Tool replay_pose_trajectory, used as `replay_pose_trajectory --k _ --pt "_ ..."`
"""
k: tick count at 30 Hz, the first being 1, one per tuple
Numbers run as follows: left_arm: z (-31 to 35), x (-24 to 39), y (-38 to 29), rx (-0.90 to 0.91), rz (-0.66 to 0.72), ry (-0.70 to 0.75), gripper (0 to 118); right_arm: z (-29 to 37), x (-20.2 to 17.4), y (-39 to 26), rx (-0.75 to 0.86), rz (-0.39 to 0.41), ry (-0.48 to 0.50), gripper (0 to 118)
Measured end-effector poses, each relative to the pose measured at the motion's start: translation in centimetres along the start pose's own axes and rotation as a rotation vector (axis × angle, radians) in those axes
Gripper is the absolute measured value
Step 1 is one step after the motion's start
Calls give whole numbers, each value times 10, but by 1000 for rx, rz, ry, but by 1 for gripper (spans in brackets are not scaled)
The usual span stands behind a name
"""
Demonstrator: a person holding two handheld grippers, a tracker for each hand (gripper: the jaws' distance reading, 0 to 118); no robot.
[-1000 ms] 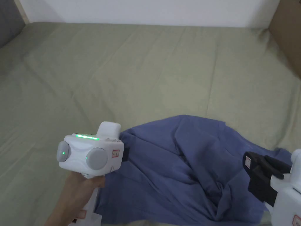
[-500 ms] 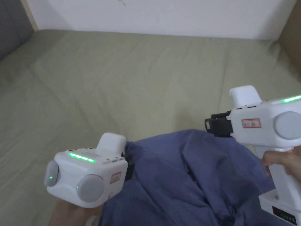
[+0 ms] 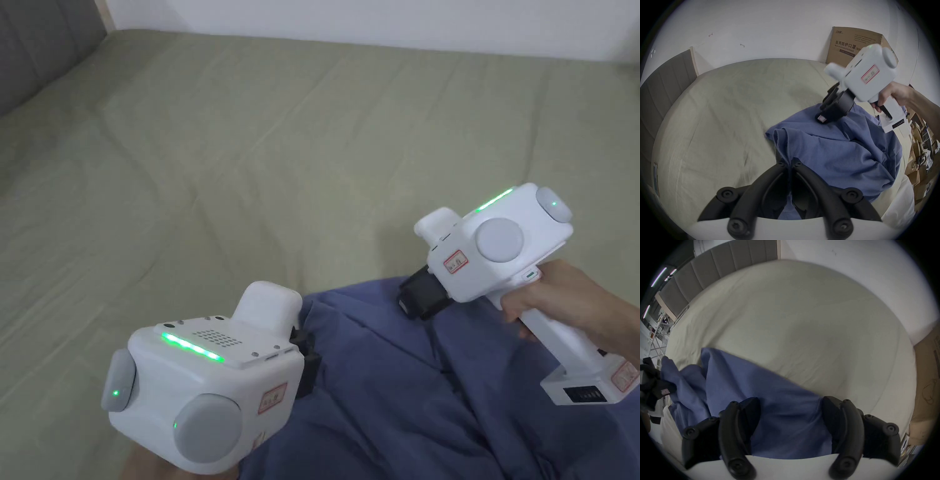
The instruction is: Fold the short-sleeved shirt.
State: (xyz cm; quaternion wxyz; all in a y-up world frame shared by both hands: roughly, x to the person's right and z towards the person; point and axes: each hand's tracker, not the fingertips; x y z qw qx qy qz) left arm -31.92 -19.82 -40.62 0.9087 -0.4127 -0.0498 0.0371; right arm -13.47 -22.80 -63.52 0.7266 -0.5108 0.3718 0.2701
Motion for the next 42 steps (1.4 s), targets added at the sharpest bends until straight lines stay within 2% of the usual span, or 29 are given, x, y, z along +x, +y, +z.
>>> replay_pose_trajectory --k 1,2,3,5,7,9,12,14,17,18,21,28,33,36,38,42 --pt "0 -1 0 -1 0 -1 1 0 -1 -2 28 -16 -6 82" --pt "0 -1 0 -4 0 -2 1 2 -1 -3 50 -33 -13 74" --pt "0 -2 0 -4 0 -1 1 6 -1 -4 51 -24 4 61" --pt "1 -2 0 -7 1 -3 1 11 -3 -6 65 -8 19 4" --pt "4 -1 0 -4 -1 1 1 12 -12 -8 70 -7 -2 4" --pt "8 0 1 -4 -4 4 1 14 -16 -11 77 37 -31 4" --pt "14 0 5 3 11 7 1 38 -10 -13 146 -62 -27 4" --pt "23 1 8 22 15 15 1 78 -1 -18 258 -131 5 4" --pt "41 2 19 35 -15 38 1 138 11 -26 366 -146 -73 4" --pt "51 1 23 50 -26 49 1 164 18 -31 405 -171 -110 4" --pt "84 -2 38 118 -17 75 1 226 40 -48 503 -253 -140 4" --pt "169 -18 78 273 -25 224 1 369 58 -113 693 -385 -284 4" --pt "229 -30 108 399 39 298 1 439 62 -163 816 -513 -282 4" --pt "259 -33 123 457 62 326 1 467 62 -188 878 -548 -277 4" --pt "275 -34 131 481 45 330 1 481 64 -202 910 -598 -265 4" --pt "294 -33 143 512 40 340 1 505 62 -219 948 -624 -266 4"
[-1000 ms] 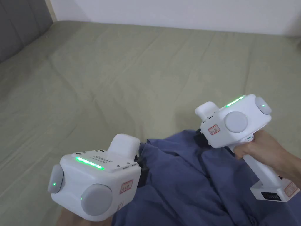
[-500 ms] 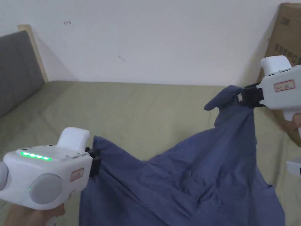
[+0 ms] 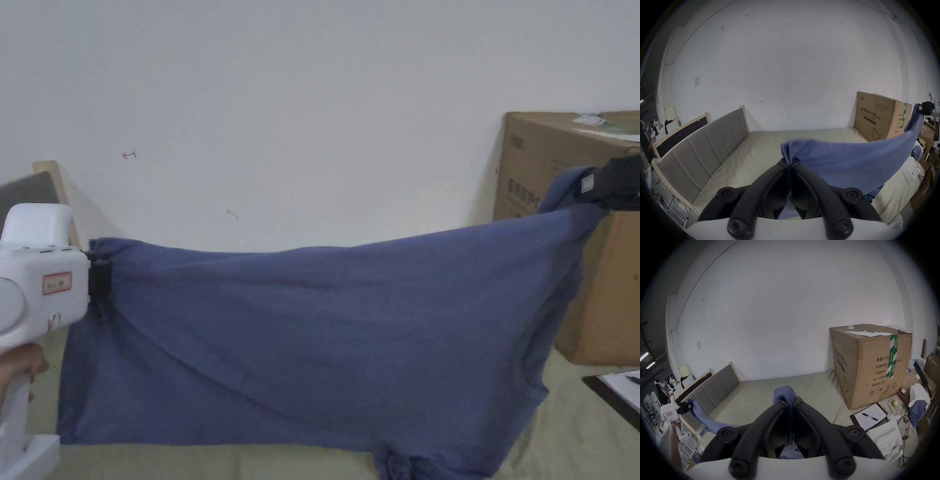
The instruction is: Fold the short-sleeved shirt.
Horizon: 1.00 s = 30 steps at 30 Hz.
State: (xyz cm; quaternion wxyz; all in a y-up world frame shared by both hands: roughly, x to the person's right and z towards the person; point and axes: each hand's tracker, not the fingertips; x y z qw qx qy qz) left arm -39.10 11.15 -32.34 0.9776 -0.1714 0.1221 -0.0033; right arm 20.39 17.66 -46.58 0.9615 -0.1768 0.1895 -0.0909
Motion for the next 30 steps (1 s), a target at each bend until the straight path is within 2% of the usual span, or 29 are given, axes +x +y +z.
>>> replay_pose_trajectory --k 4,10,14,26,30 --pt "1 0 9 13 12 -12 1 15 -1 13 32 -21 3 4" --pt "-13 5 24 15 9 -28 1 7 -13 35 46 2 -12 4" --pt "-39 4 42 8 23 -35 1 -18 -17 59 37 10 -27 4" --pt "-134 16 132 30 1 -50 1 -89 -14 150 139 -67 -66 4" --pt "-153 22 159 72 -20 -39 1 -99 -14 178 167 -41 -80 4"
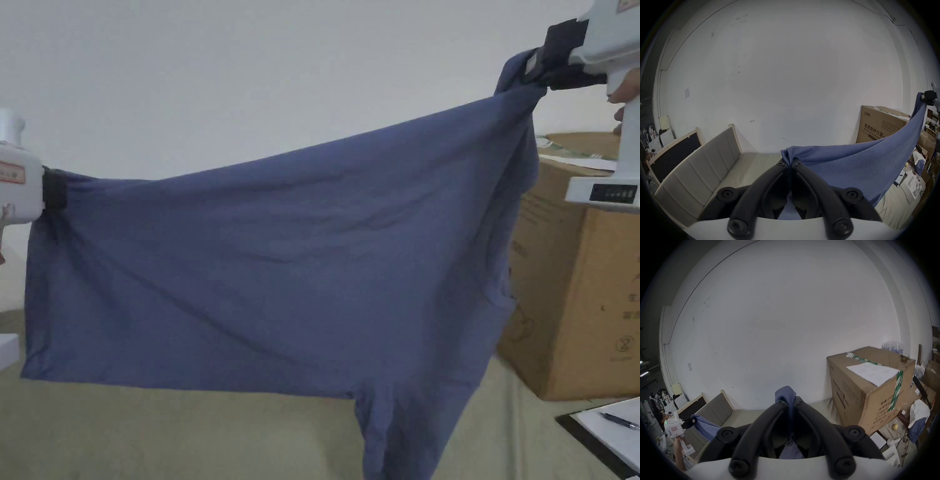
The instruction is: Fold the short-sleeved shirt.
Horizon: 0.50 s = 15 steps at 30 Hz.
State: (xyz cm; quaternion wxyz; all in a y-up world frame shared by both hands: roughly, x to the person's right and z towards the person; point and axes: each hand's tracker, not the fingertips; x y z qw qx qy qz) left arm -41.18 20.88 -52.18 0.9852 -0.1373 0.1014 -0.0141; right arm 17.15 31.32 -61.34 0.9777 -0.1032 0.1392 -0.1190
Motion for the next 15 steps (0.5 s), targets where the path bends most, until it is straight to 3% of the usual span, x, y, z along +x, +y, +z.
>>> replay_pose_trajectory --k 7,15 --pt "-45 2 3 16 3 -1 1 -21 -1 5 32 2 1 4" --pt "-133 5 -113 -224 44 5 1 -90 18 -101 -170 36 -18 4"
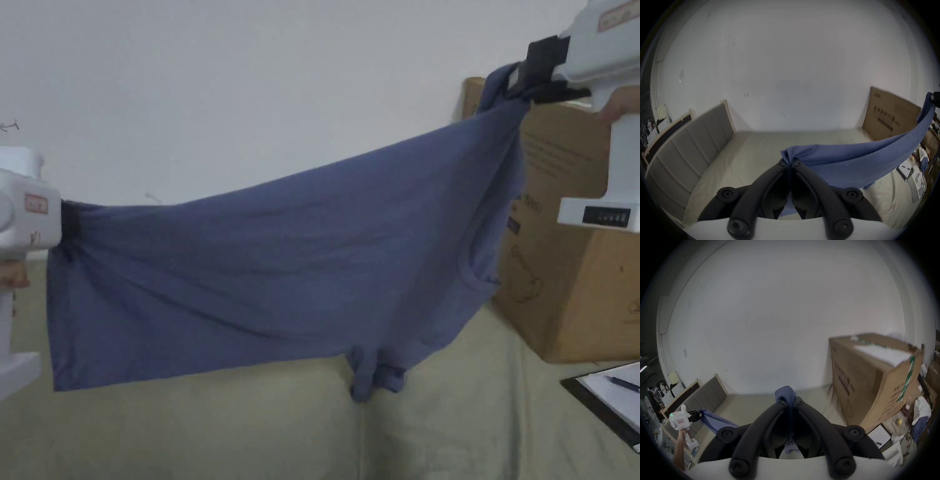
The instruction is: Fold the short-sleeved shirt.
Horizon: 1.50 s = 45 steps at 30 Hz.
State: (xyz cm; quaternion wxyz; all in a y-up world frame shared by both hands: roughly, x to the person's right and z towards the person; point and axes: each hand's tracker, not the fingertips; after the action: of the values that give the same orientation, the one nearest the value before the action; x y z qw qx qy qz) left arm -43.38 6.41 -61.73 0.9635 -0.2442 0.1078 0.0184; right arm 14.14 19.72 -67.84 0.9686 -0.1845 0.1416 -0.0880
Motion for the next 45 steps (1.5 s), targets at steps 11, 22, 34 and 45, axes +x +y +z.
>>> replay_pose_trajectory --k 11,22,34,45 --pt "-89 7 -205 -402 17 -17 1 -99 55 -256 -393 -165 -41 4" --pt "5 -14 -278 -443 71 -59 1 20 64 -364 -466 -253 -3 4" --pt "159 -47 -373 -503 -10 -60 1 236 88 -444 -514 -334 -47 4" --pt "178 -47 -390 -522 90 -97 115 225 50 -452 -522 -78 -154 85"
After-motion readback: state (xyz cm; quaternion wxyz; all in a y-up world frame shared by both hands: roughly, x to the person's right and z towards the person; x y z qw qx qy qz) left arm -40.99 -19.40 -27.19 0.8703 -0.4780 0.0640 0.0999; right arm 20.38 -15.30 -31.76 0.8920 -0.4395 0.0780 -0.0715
